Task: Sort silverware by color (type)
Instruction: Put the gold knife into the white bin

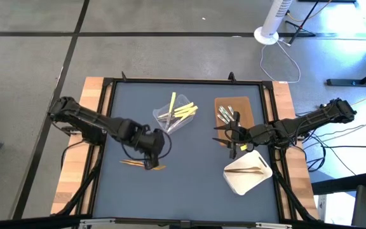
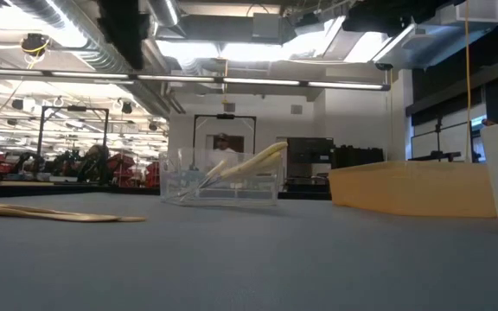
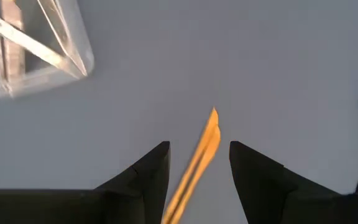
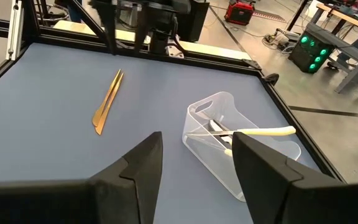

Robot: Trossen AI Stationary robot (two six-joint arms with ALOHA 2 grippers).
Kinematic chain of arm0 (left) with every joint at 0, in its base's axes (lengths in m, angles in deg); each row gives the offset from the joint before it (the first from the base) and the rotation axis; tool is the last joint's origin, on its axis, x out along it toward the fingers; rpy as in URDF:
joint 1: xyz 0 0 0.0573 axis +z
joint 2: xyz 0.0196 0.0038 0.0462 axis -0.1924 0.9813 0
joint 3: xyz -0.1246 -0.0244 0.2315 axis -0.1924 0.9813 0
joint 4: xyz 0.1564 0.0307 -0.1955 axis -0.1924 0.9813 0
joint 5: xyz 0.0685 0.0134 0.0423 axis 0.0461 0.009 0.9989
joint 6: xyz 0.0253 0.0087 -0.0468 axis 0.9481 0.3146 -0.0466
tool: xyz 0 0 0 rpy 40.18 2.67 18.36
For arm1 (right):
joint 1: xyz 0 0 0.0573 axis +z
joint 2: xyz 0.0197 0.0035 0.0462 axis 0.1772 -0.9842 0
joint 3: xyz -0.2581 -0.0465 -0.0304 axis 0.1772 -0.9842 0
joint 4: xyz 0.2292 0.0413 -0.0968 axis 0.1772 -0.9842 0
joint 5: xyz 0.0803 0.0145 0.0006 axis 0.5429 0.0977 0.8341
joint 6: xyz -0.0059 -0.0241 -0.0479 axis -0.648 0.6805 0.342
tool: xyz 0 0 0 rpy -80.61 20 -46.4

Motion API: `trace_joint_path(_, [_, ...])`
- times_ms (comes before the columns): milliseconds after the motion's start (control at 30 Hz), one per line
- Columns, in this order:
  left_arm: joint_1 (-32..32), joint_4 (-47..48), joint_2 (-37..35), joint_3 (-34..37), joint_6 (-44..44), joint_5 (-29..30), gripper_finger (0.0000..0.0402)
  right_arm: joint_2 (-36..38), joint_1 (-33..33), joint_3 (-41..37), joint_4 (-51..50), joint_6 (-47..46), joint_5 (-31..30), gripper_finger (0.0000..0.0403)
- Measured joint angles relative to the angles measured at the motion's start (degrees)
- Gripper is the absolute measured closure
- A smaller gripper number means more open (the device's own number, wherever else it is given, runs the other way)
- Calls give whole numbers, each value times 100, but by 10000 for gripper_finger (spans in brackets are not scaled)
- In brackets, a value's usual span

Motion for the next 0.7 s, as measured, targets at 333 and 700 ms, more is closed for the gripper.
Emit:
trace_joint_path(333, [-632, 88, 9, 1206, -819, -623, 241, 0, 0, 0, 0, 0, 0, 219])
trace_joint_path(700, [-1259, -880, 9, 2460, -818, -883, 241, 0, 0, 0, 0, 0, 0, 219])
